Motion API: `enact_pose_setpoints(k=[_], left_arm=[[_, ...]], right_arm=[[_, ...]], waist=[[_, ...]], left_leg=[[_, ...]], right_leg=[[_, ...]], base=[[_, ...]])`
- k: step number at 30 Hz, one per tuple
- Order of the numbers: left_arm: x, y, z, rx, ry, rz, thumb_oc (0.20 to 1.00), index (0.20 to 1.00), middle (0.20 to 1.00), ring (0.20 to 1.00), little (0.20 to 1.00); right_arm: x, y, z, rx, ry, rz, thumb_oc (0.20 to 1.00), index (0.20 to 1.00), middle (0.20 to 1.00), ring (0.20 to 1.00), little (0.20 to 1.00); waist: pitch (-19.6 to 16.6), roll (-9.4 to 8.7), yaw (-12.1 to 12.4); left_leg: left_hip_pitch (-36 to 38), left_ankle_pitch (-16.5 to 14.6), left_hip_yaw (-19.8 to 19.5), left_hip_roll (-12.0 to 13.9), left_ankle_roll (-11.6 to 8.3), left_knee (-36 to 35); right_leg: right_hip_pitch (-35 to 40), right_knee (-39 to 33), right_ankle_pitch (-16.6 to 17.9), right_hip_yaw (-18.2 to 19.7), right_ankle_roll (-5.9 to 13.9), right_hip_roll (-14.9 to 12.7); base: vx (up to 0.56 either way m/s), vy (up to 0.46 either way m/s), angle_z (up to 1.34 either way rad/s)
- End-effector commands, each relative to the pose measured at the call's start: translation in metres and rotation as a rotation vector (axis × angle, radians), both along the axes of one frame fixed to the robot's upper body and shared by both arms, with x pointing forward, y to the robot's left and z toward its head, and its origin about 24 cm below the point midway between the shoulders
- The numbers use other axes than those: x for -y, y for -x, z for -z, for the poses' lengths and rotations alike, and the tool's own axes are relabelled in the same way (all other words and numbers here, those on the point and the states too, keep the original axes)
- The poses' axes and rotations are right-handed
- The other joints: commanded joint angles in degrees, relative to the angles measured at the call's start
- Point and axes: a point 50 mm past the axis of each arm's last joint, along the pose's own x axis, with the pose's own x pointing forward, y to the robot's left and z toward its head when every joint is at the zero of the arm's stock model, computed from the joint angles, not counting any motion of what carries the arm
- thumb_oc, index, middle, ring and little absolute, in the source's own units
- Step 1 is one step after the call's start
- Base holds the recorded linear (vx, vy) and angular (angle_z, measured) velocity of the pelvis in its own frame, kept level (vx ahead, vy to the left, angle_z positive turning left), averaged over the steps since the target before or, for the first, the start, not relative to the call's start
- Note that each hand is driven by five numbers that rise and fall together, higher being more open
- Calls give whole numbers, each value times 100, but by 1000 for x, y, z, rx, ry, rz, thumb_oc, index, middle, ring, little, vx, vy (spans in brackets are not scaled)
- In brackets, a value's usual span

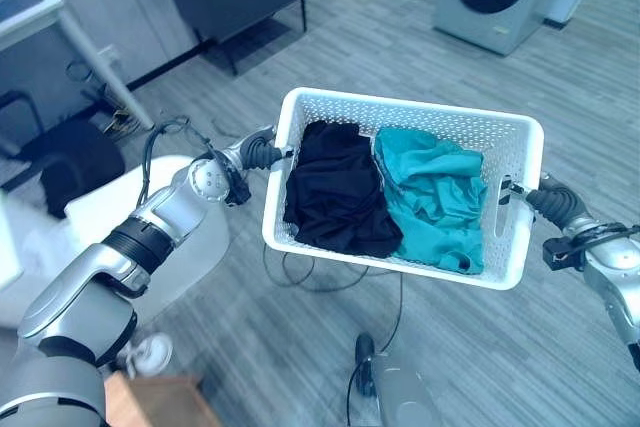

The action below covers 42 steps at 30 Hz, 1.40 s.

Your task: Grab the laundry basket,head to the washer,open it,put in the laundry and shut it.

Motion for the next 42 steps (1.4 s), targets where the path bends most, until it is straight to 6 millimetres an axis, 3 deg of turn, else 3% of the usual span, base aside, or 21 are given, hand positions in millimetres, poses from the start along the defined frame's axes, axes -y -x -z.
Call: enact_pose_setpoints(k=[1, 3, 6, 9, 10, 11, 12, 15, 20, 23, 24, 25, 26, 27, 29, 32, 33, 34, 36, 40, 42], left_arm=[[-75, 8, -51, 115, 27, -190, 200, 200, 200, 200, 200], [-73, 7, -59, 130, 38, -184, 200, 200, 200, 200, 200], [-63, 3, -68, 143, 29, -160, 200, 200, 200, 200, 200], [-49, 0, -71, 154, 20, -123, 200, 200, 200, 200, 200], [-49, 0, -71, 154, 20, -122, 200, 200, 200, 200, 200], [-45, -1, -70, 154, 15, -109, 200, 200, 200, 200, 200], [-41, -1, -73, 166, -2, -93, 200, 200, 200, 200, 200], [-37, -3, -71, 162, -4, -83, 200, 200, 200, 200, 200], [-30, -6, -78, 178, -18, -74, 200, 200, 200, 200, 200], [-29, -7, -76, 172, -26, -65, 200, 200, 200, 200, 200], [-28, -7, -77, 178, -38, -61, 200, 200, 200, 200, 200], [-36, -8, -78, 175, -62, -94, 200, 200, 200, 200, 200], [-35, -8, -80, 175, -66, -92, 200, 200, 200, 200, 200], [-38, -7, -77, 167, -58, -101, 200, 200, 200, 200, 200], [-40, -7, -76, 165, -59, -111, 200, 200, 200, 200, 200], [-29, -8, -71, 151, -43, -78, 200, 200, 200, 200, 200], [-24, -8, -69, 147, -47, -60, 200, 200, 200, 200, 200], [-24, -8, -69, 147, -47, -59, 200, 200, 200, 200, 200], [-18, -8, -64, 138, -41, -44, 200, 200, 200, 200, 200], [-7, -11, -63, 148, -28, -20, 200, 200, 200, 200, 200], [-4, -11, -59, 149, -37, -10, 200, 200, 200, 200, 200]], right_arm=[[20, 0, -54, 226, 27, 75, 200, 200, 200, 200, 200], [20, -1, -55, 234, 27, 85, 200, 200, 200, 200, 200], [26, 4, -60, 248, 32, 109, 200, 200, 200, 200, 200], [32, 9, -57, 244, 37, 132, 200, 200, 200, 200, 200], [32, 9, -57, 244, 37, 132, 200, 200, 200, 200, 200], [33, 9, -57, 246, 35, 136, 200, 200, 200, 200, 200], [36, 8, -54, 244, 31, 148, 200, 200, 200, 200, 200], [34, 2, -50, 242, 22, 150, 200, 200, 200, 200, 200], [27, -10, -46, 232, 1, 140, 200, 200, 200, 200, 200], [24, -11, -41, 227, -25, 133, 200, 200, 200, 200, 200], [25, -11, -39, 225, -32, 133, 200, 200, 200, 200, 200], [22, -15, -35, 208, -33, 127, 200, 200, 200, 200, 200], [18, -19, -34, 207, -30, 116, 200, 200, 200, 200, 200], [12, -24, -33, 211, -38, 101, 200, 200, 200, 200, 200], [13, -26, -30, 198, -43, 108, 200, 200, 200, 200, 200], [20, -22, -30, 186, -20, 136, 200, 200, 200, 200, 200], [27, -18, -34, 191, -9, 154, 200, 200, 200, 200, 200], [27, -17, -34, 191, -9, 155, 200, 200, 200, 200, 200], [31, -15, -38, 198, 0, 161, 200, 200, 200, 200, 200], [39, -8, -46, 205, 26, 175, 200, 200, 200, 200, 200], [46, -1, -49, 204, 40, 190, 200, 200, 200, 200, 200]], waist=[[-376, -461, 142], [-264, -486, 256], [-137, -517, 390], [-118, -532, 580], [-117, -544, 584], [-111, -521, 659], [-152, -391, 855], [-136, -380, 946], [-353, -280, 1037], [-507, -382, 1071], [-551, -429, 1074], [-616, -477, 1091], [-585, -387, 1064], [-479, -231, 1011], [-456, -191, 964], [-366, -147, 715], [-367, -137, 532], [-361, -121, 521], [-351, -141, 412], [-329, -189, 197], [-320, -160, 96]], left_leg=[[-983, 575, 7, 268, 321, 1412], [-1343, 531, 224, 462, 373, 1396], [-1983, 184, 270, 235, 394, 729], [-2209, 145, 266, -161, 378, -1205], [-2192, 163, 274, -172, 380, -1234], [-2206, 152, 161, -276, 353, -1984], [-2349, 538, -154, -362, 224, -3661], [-2475, 608, -31, -418, 197, -4168], [-2391, 741, 92, -422, 304, -3830], [-2395, 639, 72, -599, 396, -3483], [-2331, 578, 129, -671, 465, -3369], [-2061, 314, 227, -834, 730, -3260], [-1738, 131, 189, -892, 937, -3267], [-1347, 12, 244, -807, 1078, -3321], [-1154, -60, 260, -825, 1116, -3383], [-747, -260, 39, -929, 1085, -3423], [-607, -390, -47, -930, 1013, -3413], [-590, -409, -67, -914, 1008, -3408], [-434, -649, -157, -918, 893, -3329], [-87, -1108, -271, -879, 718, -3220], [140, -1243, -295, -765, 630, -3183]], right_leg=[[676, -1762, 675, 639, 776, -327], [966, -1749, 441, 672, 654, -209], [1298, -1724, 205, 745, 680, -167], [1547, -1690, 31, 813, 820, -165], [1549, -1692, 32, 816, 822, -178], [1674, -1727, -32, 850, 865, -152], [2038, -1794, -287, 928, 927, -22], [2316, -1693, -588, 1005, 903, 8], [2706, -1390, -1010, 1384, 889, 3], [2707, -909, -923, 1455, 1008, -99], [2655, -545, -641, 1452, 1127, -169], [2243, 739, 325, 1527, 1423, -356], [1825, 1883, 879, 1434, 1544, -378], [1245, 2935, 872, 1186, 1584, -411], [1019, 3149, 670, 1013, 1518, -559], [463, 2647, 210, 822, 1355, -627], [326, 1818, 46, 816, 1335, -578], [372, 1780, 40, 790, 1332, -566], [309, 550, -106, 804, 1292, -609], [210, -1277, 481, 1121, 1542, -776], [54, -1718, 700, 1024, 1636, -950]], base=[[366, -375, -69], [363, -276, -96], [254, -73, -39], [314, 35, -23], [272, 60, -36], [594, 71, -40], [604, 68, -49], [472, 43, -66], [464, 109, -33], [392, 89, -2], [441, 161, 23], [679, 261, 27], [714, 318, -14], [431, 199, -33], [345, 98, -25], [378, -8, 14], [366, -79, 66], [359, -122, 83], [309, -143, 57], [363, -198, 11], [311, -180, 33]])
